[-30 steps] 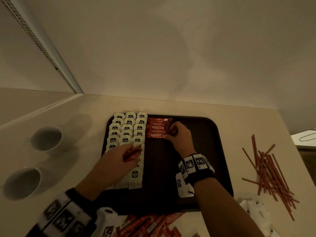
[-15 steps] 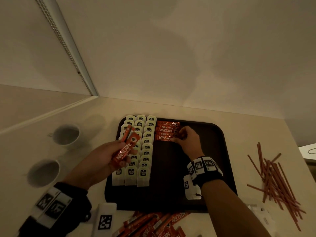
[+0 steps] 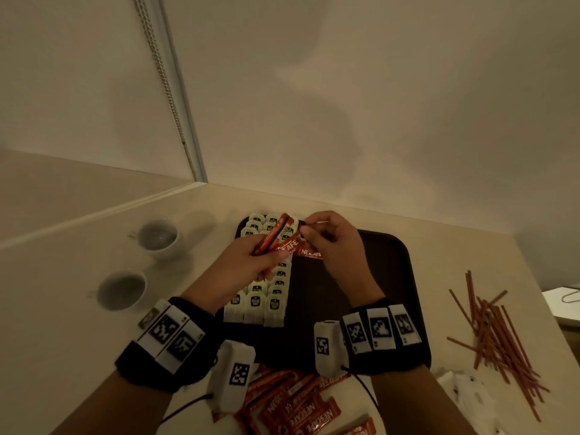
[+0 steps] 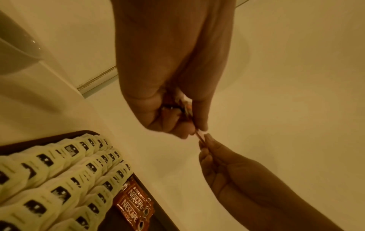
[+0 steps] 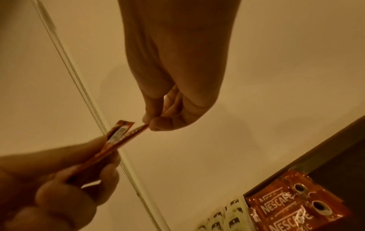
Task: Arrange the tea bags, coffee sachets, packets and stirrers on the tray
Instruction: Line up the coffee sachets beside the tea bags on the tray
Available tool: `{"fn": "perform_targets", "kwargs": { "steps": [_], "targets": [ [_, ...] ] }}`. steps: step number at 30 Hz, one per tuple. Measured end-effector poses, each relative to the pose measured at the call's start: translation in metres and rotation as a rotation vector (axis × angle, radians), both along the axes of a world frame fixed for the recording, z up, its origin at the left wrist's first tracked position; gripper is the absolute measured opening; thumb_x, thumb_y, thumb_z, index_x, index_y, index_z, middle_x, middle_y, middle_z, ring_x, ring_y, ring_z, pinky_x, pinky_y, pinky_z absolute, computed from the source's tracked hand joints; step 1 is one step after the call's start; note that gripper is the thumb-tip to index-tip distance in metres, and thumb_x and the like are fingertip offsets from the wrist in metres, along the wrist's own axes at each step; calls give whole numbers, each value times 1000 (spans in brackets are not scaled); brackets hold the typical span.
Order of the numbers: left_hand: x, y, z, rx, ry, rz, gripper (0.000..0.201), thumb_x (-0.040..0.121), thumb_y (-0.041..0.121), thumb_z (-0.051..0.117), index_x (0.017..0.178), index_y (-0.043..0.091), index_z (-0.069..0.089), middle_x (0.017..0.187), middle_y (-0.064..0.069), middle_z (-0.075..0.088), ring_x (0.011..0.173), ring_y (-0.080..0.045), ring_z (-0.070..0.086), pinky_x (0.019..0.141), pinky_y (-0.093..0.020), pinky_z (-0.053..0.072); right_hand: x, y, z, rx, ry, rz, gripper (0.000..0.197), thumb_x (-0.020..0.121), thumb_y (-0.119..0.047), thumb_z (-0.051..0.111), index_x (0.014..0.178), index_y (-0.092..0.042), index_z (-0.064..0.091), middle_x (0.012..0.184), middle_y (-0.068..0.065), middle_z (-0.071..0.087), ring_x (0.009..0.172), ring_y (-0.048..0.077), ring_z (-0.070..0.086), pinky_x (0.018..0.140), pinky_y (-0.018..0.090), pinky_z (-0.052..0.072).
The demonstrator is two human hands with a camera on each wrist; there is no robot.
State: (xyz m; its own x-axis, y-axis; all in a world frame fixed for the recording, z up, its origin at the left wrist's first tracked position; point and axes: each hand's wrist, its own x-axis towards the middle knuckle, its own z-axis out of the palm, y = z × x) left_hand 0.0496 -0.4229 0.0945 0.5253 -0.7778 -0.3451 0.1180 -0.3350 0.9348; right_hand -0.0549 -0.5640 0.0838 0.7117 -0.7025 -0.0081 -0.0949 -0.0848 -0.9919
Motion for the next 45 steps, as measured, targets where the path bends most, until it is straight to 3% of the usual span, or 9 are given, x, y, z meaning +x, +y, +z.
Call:
{"fn": "perform_targets", "kwargs": {
  "steps": [5,8,16,18,21,26,32,41,45],
  "targets": [
    [0,10,1,-139,-138,285,19,71,29,78,85,17,75,77,-19,69,65,-25,59,68,-35,50,-13,13,8,57,20,108,14,88,-3,59,101,-7,65,94,14,66,76,12,64,66,18,54],
    [-3,10,5,-165,-259,285,10,72,23,79,79,23,73,70,-7,70,64,-16,63,69,-26,52,-19,23,4,101,-5,129,15,88,-5,60,101,-11,65,86,6,67,72,7,64,64,17,52],
    [-5,18,-7,-151,-186,296,5,80,18,73,83,21,72,60,3,67,49,-4,55,55,-21,47,-27,26,-2,106,31,109,15,88,-7,59,98,-14,67,94,5,67,77,7,64,70,18,53],
    [-4,20,-12,-100,-152,221,4,83,17,70,87,18,70,65,-4,66,53,-9,56,59,-30,48,-31,23,-7,-22,142,147,13,86,-10,64,96,-16,68,88,3,65,75,4,61,69,16,51],
    [-3,26,-21,20,-69,65,5,89,21,63,91,16,64,58,5,49,49,-8,43,52,-24,39,-43,14,-17,-42,239,148,9,82,-11,69,89,-16,69,80,1,65,66,2,59,63,13,49],
    [2,32,-32,122,127,211,15,95,22,46,84,12,45,51,6,46,42,-9,32,43,-22,24,-64,-26,-52,-53,417,-77,12,82,-12,68,91,-20,68,93,-4,67,84,8,64,75,21,54],
    [11,32,-28,110,114,225,16,96,10,40,95,5,55,67,-9,64,42,-16,47,42,-22,30,-59,-63,-92,-110,620,-94,16,81,-14,69,86,-28,62,93,-12,61,91,3,57,90,29,50],
    [17,29,-34,168,105,222,16,96,13,43,93,8,58,63,-2,64,44,-11,49,48,-24,33,-25,-75,-113,-108,623,-76,17,78,-14,73,91,-20,63,94,-11,59,86,0,53,71,13,38],
    [20,30,-35,170,101,231,16,96,12,43,92,8,58,61,-1,63,44,-10,48,49,-24,32,-20,-78,-117,-135,610,-111,19,77,-13,74,91,-19,62,92,-10,59,86,1,54,81,18,43]
  ]
}}
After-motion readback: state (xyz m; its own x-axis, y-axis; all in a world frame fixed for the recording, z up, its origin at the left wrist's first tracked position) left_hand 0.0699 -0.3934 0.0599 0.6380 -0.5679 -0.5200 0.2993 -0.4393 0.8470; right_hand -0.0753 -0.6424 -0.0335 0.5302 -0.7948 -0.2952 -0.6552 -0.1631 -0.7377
